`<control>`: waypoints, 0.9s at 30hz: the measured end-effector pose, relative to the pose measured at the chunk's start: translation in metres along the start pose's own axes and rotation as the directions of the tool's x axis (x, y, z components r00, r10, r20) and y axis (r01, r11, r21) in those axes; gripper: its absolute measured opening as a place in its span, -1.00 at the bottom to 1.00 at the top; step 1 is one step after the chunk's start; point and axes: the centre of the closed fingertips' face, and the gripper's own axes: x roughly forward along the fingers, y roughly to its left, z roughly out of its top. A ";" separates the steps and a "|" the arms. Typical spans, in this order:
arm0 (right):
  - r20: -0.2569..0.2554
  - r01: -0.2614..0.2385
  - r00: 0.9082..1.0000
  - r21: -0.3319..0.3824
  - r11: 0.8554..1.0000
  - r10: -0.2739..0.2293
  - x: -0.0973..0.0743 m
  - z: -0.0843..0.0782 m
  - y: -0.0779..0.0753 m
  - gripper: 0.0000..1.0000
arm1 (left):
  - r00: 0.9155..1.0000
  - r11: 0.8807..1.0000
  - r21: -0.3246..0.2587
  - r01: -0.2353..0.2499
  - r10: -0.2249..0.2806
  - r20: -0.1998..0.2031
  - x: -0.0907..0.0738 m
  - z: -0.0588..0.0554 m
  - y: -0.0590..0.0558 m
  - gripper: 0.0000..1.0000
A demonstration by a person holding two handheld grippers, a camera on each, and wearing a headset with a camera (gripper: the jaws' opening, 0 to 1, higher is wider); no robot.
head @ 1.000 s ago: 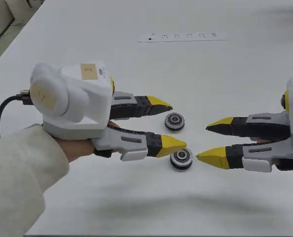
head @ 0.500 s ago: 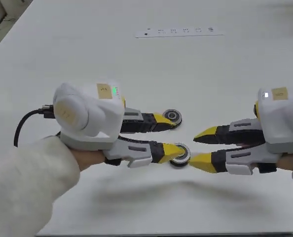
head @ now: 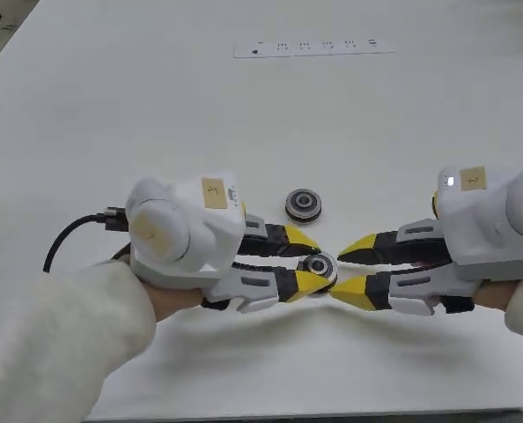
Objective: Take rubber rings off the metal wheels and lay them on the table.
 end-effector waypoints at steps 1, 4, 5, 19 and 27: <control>0.004 0.000 1.000 0.000 1.000 0.000 0.000 0.000 0.000 -0.58 | 1.000 1.000 -0.001 -0.007 0.007 -0.004 0.001 -0.002 0.001 -0.61; 0.009 -0.001 1.000 0.002 1.000 0.001 0.001 0.002 0.001 -0.59 | 1.000 1.000 -0.010 -0.010 0.010 -0.010 0.003 -0.006 0.002 -0.63; 0.008 -0.001 1.000 0.001 1.000 0.001 0.001 0.002 0.001 -0.60 | 1.000 1.000 -0.012 -0.008 0.008 -0.010 0.003 -0.006 0.002 -0.63; 0.002 0.015 1.000 -0.014 1.000 -0.015 0.005 0.001 -0.001 -0.66 | 1.000 0.999 -0.026 -0.025 0.025 -0.014 0.006 -0.009 0.007 -0.68; 0.014 0.015 1.000 0.011 1.000 -0.015 0.005 0.004 -0.001 -0.63 | 0.999 0.999 -0.038 -0.034 0.034 -0.008 0.004 -0.009 0.010 -0.66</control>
